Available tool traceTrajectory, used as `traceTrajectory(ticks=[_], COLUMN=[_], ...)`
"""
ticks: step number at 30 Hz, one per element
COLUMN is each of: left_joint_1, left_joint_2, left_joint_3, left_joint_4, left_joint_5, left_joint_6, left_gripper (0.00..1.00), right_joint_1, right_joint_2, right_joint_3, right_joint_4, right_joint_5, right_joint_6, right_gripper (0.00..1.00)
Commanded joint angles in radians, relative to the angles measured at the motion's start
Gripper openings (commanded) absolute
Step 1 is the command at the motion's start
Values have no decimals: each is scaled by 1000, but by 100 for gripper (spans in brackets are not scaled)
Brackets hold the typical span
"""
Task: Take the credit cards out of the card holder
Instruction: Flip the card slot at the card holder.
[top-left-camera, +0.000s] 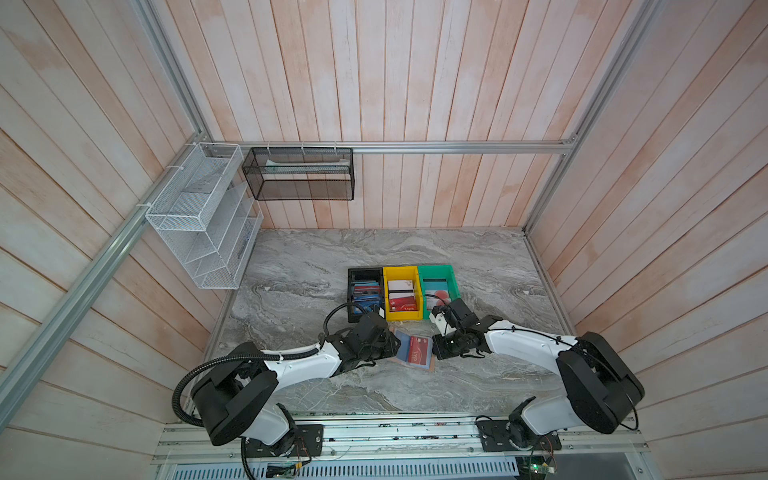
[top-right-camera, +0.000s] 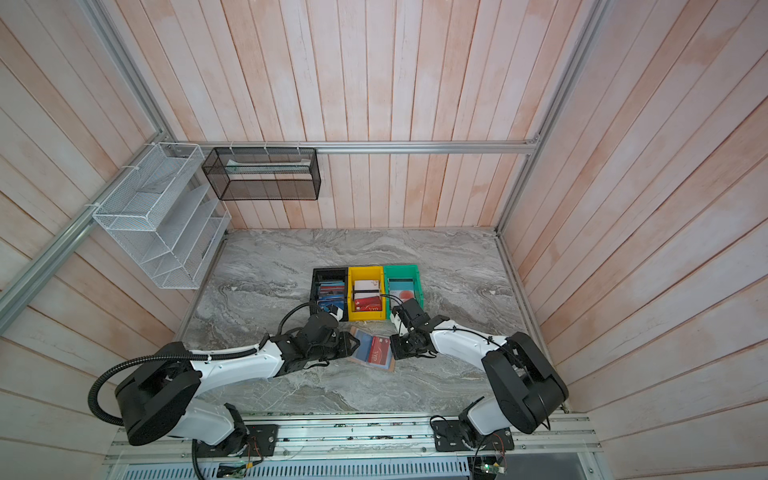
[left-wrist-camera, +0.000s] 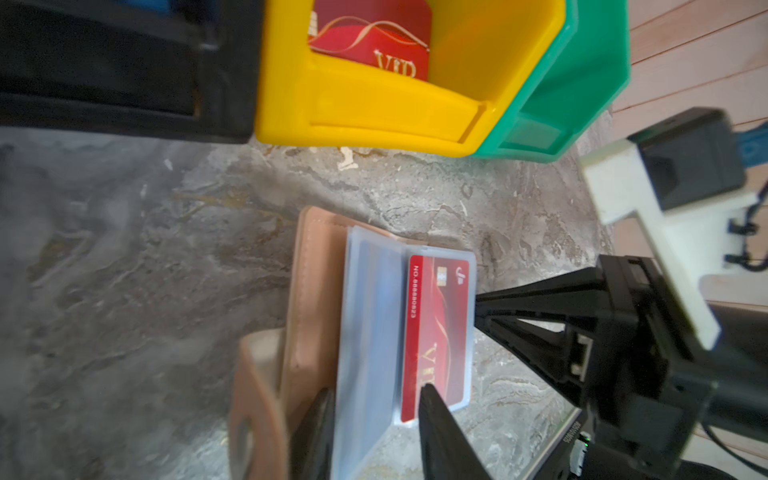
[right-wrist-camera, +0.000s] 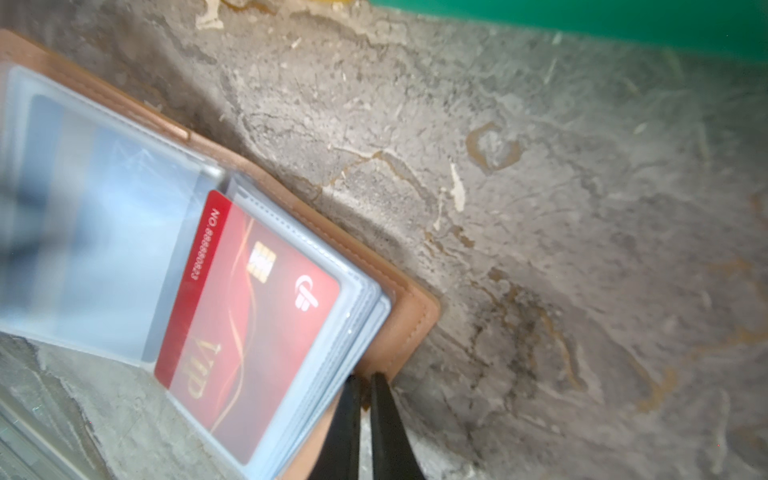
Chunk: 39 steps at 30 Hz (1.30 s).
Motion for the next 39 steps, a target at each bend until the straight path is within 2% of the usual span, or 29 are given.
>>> traceTrajectory(ticks=[1,9,16,19,32,39], left_joint_1=[-16,-32,-52,-56,-36,-18], left_joint_2=[30,75,104,129,50,-68], left_joint_3=[41,46,67,77,21,28], left_joint_4=[64,92,237,234,125,-84], left_joint_5=[31,64,166,178,70,-53], left_joint_6=[-2,-16,-29,-28,-23,-15], left_gripper=[37,37,37,37,37,37], right_joint_1=[5,4,4,4,0,-1], right_joint_2=[63,61,61,62,18,15], right_joint_3=[-28,-37,-36,-36,-35,-28], right_joint_4=[10,16,17,16,-14,-15], right_joint_5=[-2,-3,0,0,23,12], right_joint_6=[-9,-8,-6,-3,5,4], right_gripper=[11,11,11,11,12,12])
